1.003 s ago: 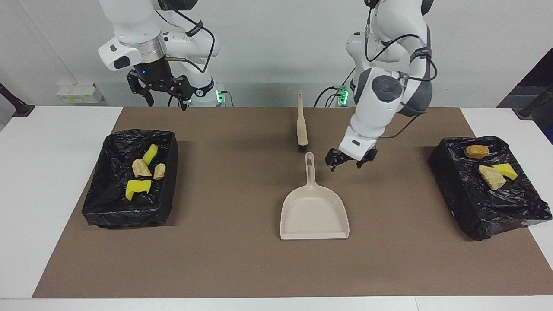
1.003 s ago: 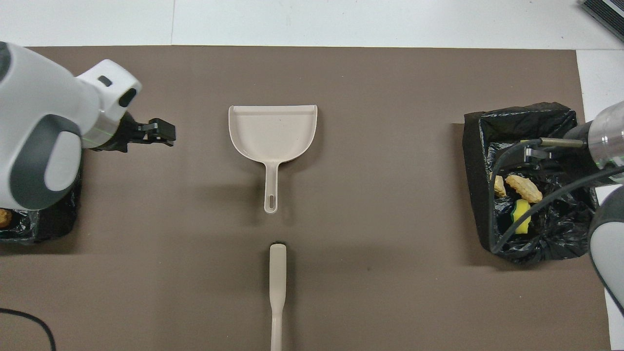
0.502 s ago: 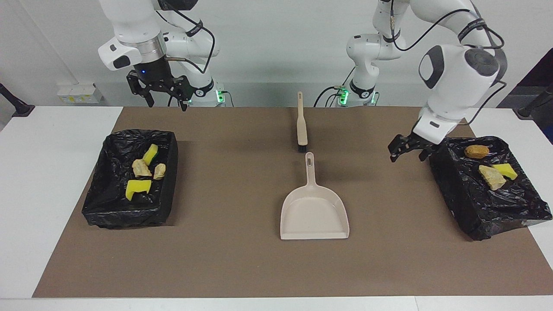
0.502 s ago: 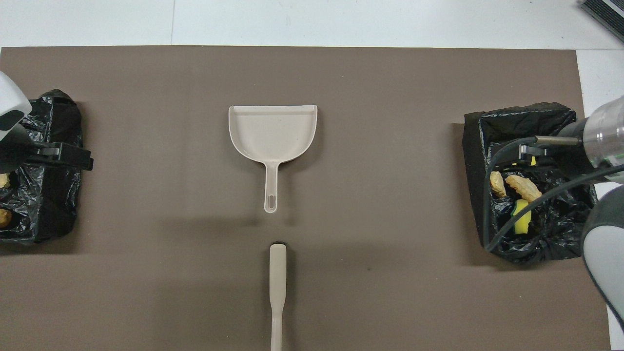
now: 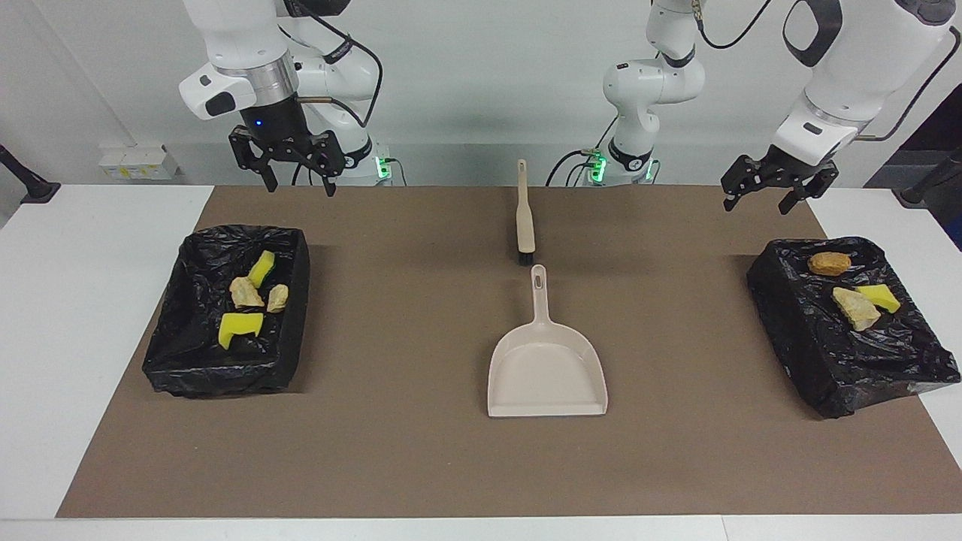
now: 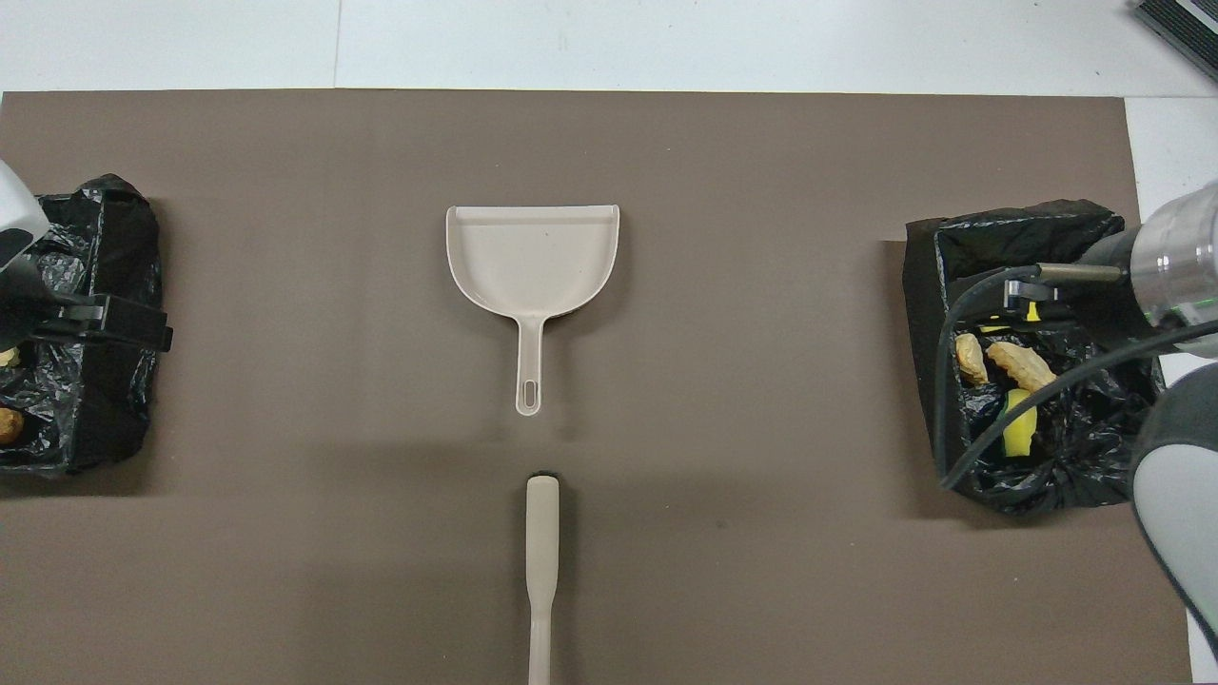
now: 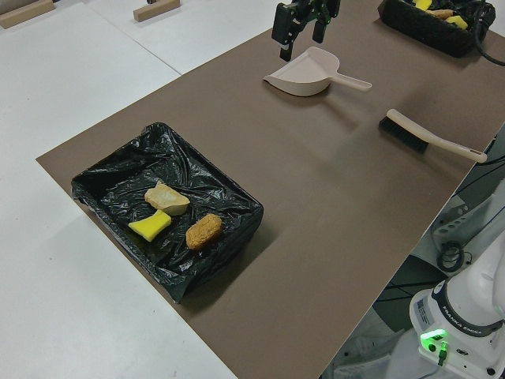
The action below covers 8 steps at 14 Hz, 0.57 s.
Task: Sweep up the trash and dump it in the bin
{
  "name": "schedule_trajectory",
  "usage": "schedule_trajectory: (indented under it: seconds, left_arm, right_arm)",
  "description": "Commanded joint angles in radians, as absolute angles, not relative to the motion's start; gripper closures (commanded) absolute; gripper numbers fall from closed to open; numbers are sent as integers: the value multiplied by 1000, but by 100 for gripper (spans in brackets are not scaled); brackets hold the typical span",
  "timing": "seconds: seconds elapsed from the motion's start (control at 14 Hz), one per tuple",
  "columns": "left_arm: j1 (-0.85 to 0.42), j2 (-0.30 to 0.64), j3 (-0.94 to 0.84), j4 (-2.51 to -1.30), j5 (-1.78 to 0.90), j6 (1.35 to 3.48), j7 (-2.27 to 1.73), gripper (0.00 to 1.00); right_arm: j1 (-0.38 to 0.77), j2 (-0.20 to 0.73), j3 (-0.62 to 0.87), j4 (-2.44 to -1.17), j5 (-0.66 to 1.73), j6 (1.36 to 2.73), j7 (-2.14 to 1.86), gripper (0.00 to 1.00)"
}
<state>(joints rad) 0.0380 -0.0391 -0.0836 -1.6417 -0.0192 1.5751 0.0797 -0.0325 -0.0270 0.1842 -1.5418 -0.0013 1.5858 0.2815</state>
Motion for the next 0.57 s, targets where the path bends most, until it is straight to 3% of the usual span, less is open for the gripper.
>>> schedule_trajectory:
  seconds: [0.0, 0.5]
  left_arm:
    - [51, -35, -94, -1628, -3, 1557, 92, 0]
    - [60, -37, -94, -1631, -3, 1555, 94, 0]
  right_arm:
    - [-43, -40, 187, -1563, 21, 1614, 250, 0]
    - [-43, -35, 187, -1562, 26, 1629, 250, 0]
